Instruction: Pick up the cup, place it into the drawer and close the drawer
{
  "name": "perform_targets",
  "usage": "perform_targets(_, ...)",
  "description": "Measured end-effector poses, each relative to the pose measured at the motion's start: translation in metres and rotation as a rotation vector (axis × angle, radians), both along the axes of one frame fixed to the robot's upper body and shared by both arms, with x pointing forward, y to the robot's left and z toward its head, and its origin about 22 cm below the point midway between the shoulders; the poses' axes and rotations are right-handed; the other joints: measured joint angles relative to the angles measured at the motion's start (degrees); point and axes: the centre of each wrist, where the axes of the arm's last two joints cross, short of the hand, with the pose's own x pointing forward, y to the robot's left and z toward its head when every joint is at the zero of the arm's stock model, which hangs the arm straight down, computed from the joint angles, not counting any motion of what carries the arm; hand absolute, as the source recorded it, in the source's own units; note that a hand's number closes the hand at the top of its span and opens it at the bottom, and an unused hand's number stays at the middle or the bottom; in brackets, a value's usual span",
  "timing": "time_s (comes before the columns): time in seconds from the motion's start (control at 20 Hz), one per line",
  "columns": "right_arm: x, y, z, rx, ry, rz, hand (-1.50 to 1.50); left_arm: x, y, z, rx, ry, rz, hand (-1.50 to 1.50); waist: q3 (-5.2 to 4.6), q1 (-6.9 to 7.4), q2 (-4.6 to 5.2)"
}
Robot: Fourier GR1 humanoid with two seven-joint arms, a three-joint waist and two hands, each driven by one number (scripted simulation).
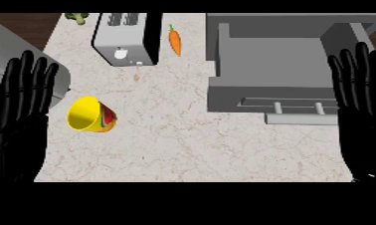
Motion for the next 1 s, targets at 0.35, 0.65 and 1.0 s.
perform_targets(0.35, 0.001, -0.002, -0.009, -0.038, 0.03, 0.026, -1.5, 0.007, 0.037, -0.002, -0.001, 0.04, -0.295, -1.5, -1.74, -0.97, -2.21)
perform_targets(0.65, 0.01, -0.009, -0.013, -0.094, 0.132, 0.102, -1.5, 0.016, 0.098, -0.023, -0.135, 0.189, -0.414, -1.5, -1.94, -1.09, -2.53)
perform_targets(1.0, 0.028, -0.012, -0.011, -0.101, 0.152, 0.131, -1.5, 0.035, 0.141, -0.055, -0.148, 0.273, -0.406, -1.5, -1.94, -1.46, -2.7)
